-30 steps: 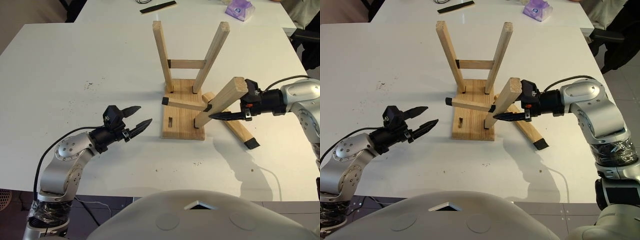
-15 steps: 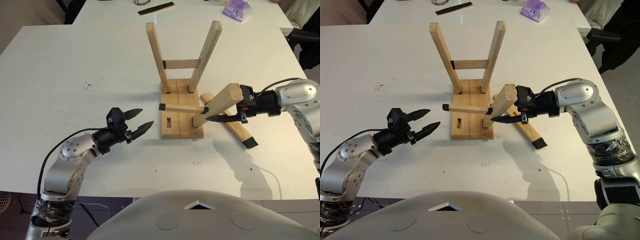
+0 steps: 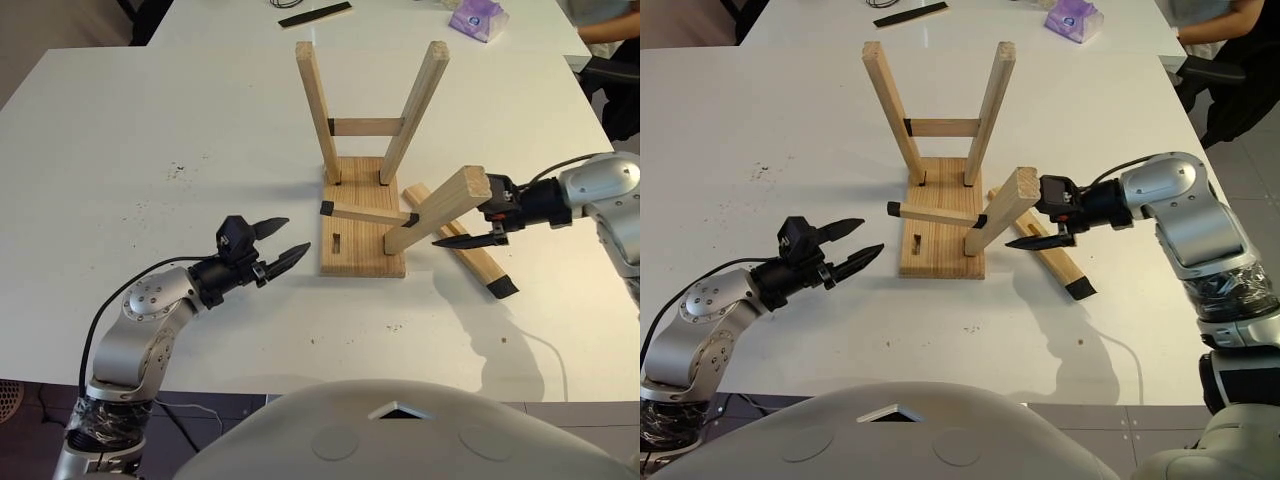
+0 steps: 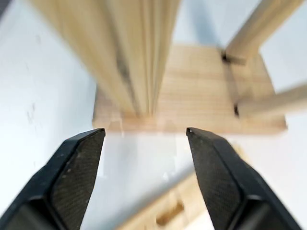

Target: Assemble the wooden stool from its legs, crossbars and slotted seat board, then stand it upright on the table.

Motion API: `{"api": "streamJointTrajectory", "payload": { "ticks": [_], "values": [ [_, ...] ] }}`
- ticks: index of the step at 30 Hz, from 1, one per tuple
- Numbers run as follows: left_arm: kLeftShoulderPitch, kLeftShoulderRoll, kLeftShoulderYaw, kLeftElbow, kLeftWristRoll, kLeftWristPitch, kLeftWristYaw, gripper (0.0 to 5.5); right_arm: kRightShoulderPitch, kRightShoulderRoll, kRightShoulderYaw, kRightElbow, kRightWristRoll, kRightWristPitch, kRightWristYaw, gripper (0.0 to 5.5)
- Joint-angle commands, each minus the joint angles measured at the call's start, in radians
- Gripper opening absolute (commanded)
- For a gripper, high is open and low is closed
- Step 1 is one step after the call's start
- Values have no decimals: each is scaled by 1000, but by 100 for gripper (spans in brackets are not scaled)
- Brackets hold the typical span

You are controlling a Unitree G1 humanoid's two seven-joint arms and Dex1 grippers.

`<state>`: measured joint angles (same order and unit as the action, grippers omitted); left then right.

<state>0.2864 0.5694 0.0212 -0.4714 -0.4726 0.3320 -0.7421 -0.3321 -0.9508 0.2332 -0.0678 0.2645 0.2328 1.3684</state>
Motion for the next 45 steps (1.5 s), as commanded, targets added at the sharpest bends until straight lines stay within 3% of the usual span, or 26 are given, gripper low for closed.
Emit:
{"api": "streamJointTrajectory", "payload": {
  "ticks": [1,7,12,15,29,37,45],
  "values": [
    [47,-14,11,-25,17,-15,26,317,43,-38,-82,8,-1,-15,-24,313],
    [113,-37,34,-52,28,-29,73,317,240,-55,-209,-66,31,46,-107,313],
    [172,-58,74,-82,16,-40,105,317,455,-23,-328,-129,21,126,-270,388],
    [222,-82,78,-106,14,-56,117,317,497,-7,-372,-142,29,156,-321,388],
    [228,-123,41,-113,21,-36,154,317,583,-4,-308,-180,39,214,-294,388],
    [174,-111,40,-95,14,-10,152,317,559,70,-230,-103,-91,190,-460,388],
    [158,-99,41,-76,17,-9,141,317,556,122,-232,-111,-73,198,-501,388]
  ]
}}
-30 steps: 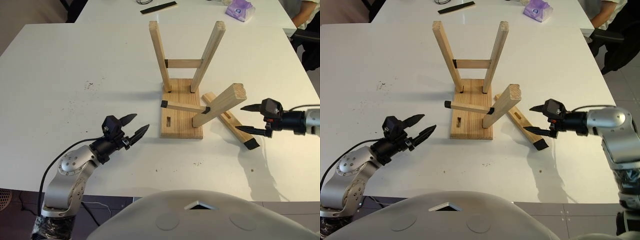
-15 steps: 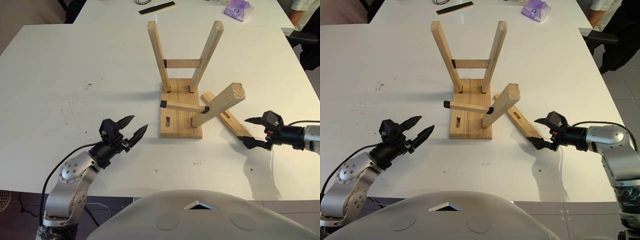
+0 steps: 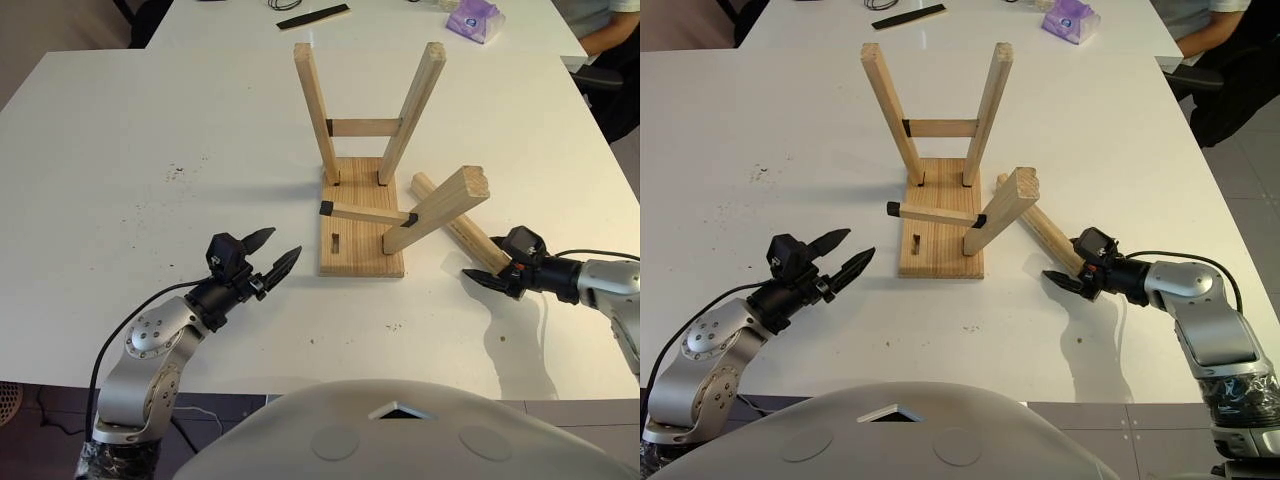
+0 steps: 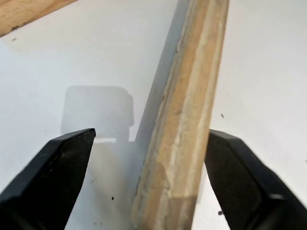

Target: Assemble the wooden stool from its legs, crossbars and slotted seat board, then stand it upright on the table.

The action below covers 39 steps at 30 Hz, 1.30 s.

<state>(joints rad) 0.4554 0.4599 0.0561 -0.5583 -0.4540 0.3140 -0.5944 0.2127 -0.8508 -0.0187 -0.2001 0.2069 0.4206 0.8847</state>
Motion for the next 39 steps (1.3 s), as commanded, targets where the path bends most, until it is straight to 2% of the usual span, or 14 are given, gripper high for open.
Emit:
{"api": "streamJointTrajectory", "payload": {
  "ticks": [1,10,18,24,27,30,34,37,39],
  "values": [
    [-14,12,6,14,-2,9,-8,317,13,24,21,28,-19,7,-21,388],
    [-63,10,55,30,-21,26,14,317,-16,35,21,66,-40,-22,-51,249],
    [-224,5,163,57,-68,123,141,317,-58,56,69,75,-46,-52,-39,130],
    [-383,33,257,119,-75,286,291,317,-118,73,64,122,-68,-106,-64,109],
    [-445,65,299,73,-118,374,317,317,-214,89,-15,159,-39,-108,-114,109],
    [-497,89,353,-43,-264,433,286,317,-361,123,-105,211,-9,-137,-189,109],
    [-642,91,307,-158,-503,524,322,317,-557,214,-235,128,119,-338,-231,109],
    [-863,39,236,-84,-594,547,392,317,-642,241,-202,29,113,-441,-232,108],
    [-1039,-14,236,2,-693,537,469,317,-721,283,-160,-14,120,-438,-263,108]
  ]
}}
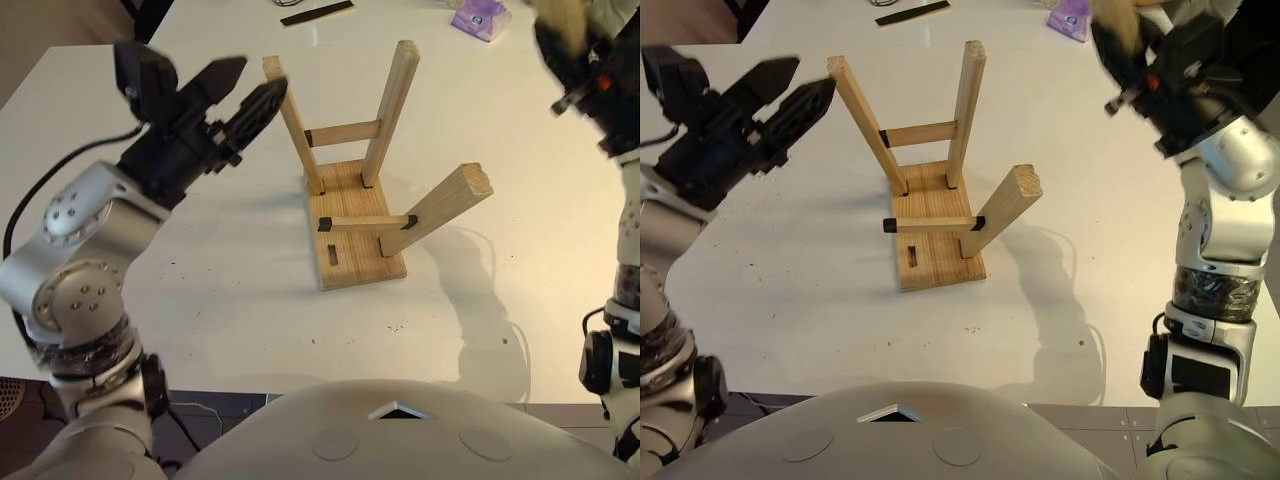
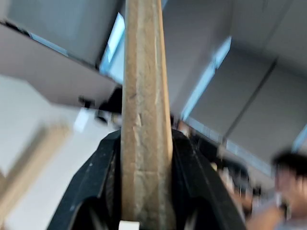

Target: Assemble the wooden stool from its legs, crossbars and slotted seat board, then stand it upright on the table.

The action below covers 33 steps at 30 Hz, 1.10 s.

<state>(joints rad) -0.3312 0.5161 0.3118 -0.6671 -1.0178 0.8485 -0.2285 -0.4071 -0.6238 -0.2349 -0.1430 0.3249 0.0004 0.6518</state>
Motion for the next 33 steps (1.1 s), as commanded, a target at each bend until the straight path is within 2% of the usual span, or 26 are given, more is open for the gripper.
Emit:
{"api": "streamJointTrajectory", "payload": {
  "ticks": [1,7,13,25,29,33],
  "values": [
    [-310,-92,-14,141,-175,-9,131,317,-132,72,84,-84,2,-19,-28,108],
    [-409,-122,-23,217,-365,-18,150,317,-228,127,158,-39,-16,-35,-18,108],
    [-417,-115,-44,223,-419,-39,141,400,-218,154,190,-35,-13,-56,3,108],
    [-439,-95,-68,231,-443,-62,137,400,-142,169,299,-38,-71,-156,98,108],
    [-427,-73,-92,225,-436,-47,107,400,-153,178,304,-26,-88,-175,95,108],
    [-400,-65,-116,216,-406,-50,89,340,-167,174,307,-2,-121,-215,92,108]
  ]
}}
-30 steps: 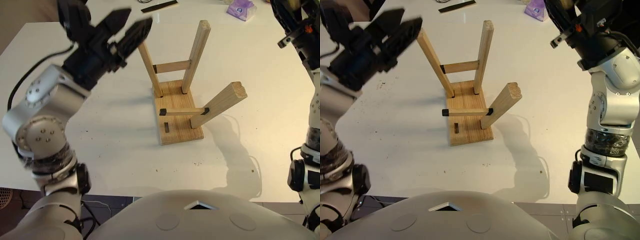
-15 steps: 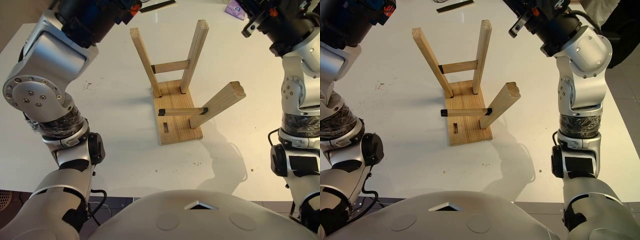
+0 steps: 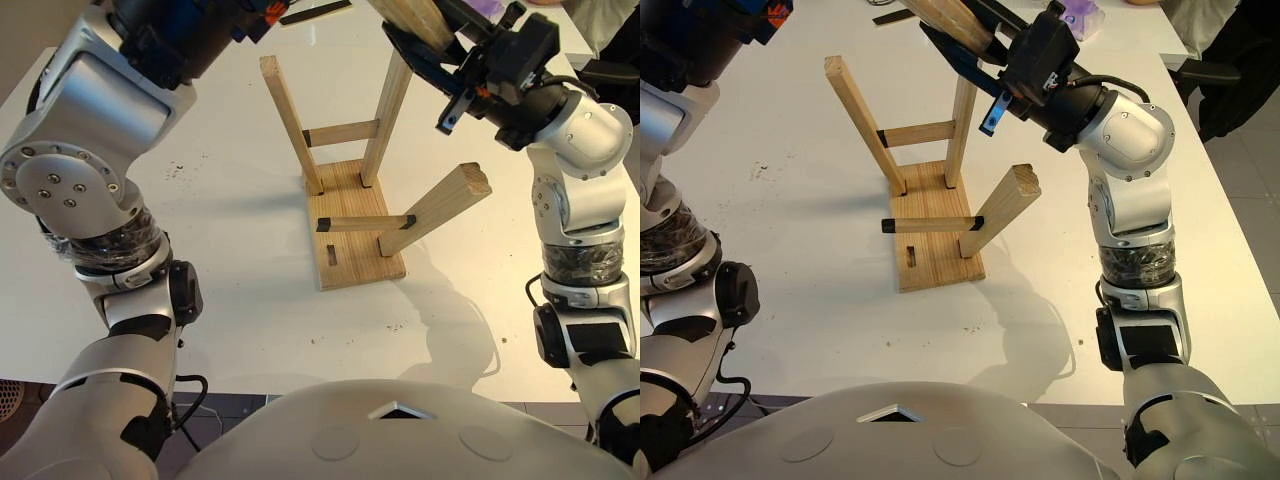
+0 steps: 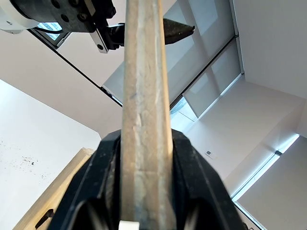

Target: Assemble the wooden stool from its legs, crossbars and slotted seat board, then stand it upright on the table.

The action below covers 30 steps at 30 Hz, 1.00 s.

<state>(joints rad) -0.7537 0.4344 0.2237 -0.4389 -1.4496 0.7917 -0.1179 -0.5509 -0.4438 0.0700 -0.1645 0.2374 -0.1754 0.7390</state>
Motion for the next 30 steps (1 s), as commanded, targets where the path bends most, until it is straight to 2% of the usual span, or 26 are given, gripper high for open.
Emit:
{"api": "streamJointTrajectory", "payload": {
  "ticks": [1,8,19,20,25,30],
  "values": [
    [25,18,-31,-13,31,6,-24,322,-23,-9,2,25,-41,-51,5,108],
    [64,42,-47,-27,63,10,-53,209,-28,-36,3,70,-103,-148,10,108],
    [108,48,-80,-46,104,-8,-111,208,-43,-49,10,137,-137,-206,-3,108],
    [108,47,-81,-47,104,-11,-112,208,-44,-49,9,138,-144,-207,-11,145],
    [127,59,-102,-47,149,-13,-137,208,-40,-46,10,136,-150,-200,-14,209],
    [125,48,-86,-25,192,-44,-134,207,-28,-73,-11,132,-113,-178,18,217]
  ]
}}
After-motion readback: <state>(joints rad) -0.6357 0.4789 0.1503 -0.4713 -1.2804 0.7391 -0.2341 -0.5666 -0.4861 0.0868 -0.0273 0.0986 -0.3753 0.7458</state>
